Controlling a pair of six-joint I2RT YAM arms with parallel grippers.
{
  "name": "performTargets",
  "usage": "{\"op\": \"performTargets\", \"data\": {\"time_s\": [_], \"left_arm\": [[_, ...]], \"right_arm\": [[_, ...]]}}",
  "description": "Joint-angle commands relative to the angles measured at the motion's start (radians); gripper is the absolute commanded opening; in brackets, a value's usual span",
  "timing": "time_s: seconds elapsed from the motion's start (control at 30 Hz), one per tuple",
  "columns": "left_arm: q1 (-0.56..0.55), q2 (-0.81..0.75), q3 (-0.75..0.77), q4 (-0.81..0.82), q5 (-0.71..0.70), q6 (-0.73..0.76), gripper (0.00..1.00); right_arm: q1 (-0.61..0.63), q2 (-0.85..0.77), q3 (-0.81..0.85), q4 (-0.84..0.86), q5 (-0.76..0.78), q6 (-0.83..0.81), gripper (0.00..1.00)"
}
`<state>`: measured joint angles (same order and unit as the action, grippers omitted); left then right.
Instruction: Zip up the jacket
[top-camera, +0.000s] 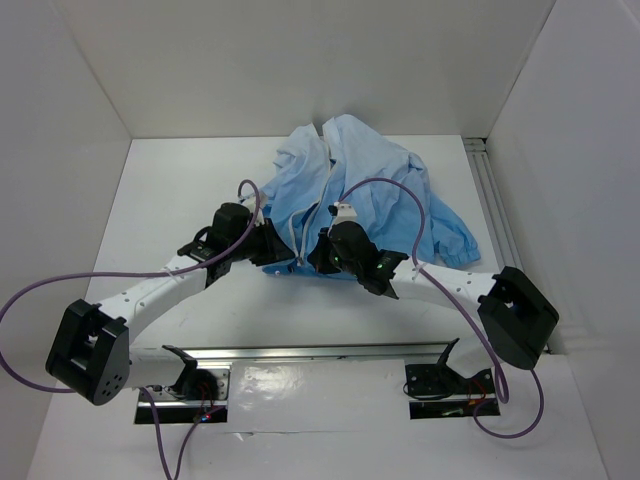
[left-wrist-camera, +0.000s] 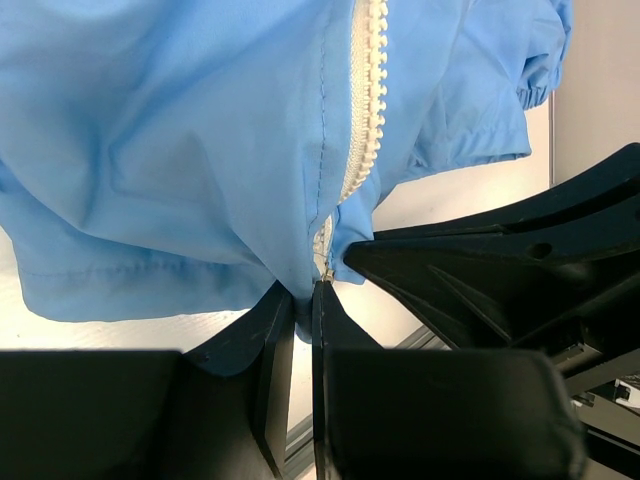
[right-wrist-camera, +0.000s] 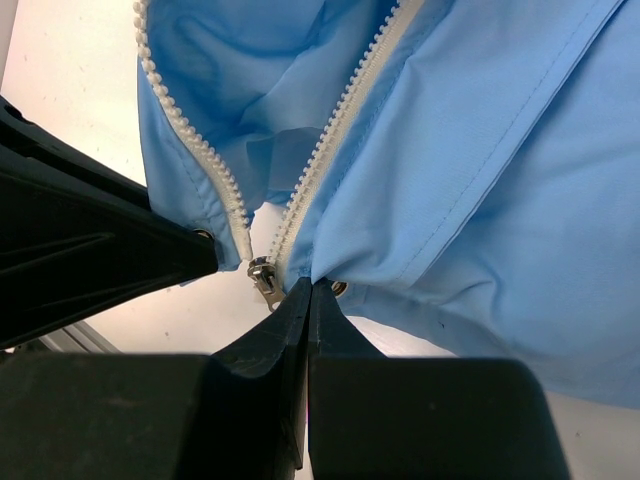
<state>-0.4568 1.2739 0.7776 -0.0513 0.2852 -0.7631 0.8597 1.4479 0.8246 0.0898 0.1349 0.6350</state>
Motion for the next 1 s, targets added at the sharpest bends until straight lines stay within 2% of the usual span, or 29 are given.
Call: {"op": "performTargets", "data": {"time_s": [0.0, 0.5, 0.97], "left_arm": [[-0.003, -0.002, -0.006, 0.039, 0.016, 0.01, 0.0], [-0.003, -0.002, -0.015, 0.039, 0.005, 0.01, 0.0], [-0.013, -0.002, -0.015, 0.057, 0.014, 0.01, 0.0]], "right_arm": [[0.009, 0.0, 0.041, 0.027, 0.015, 0.008, 0.0], [0.009, -0.009, 0.05, 0.027, 0.043, 0.008, 0.0], [0.009, 0.002, 0.061, 0.027, 0.003, -0.001, 0.0]]}}
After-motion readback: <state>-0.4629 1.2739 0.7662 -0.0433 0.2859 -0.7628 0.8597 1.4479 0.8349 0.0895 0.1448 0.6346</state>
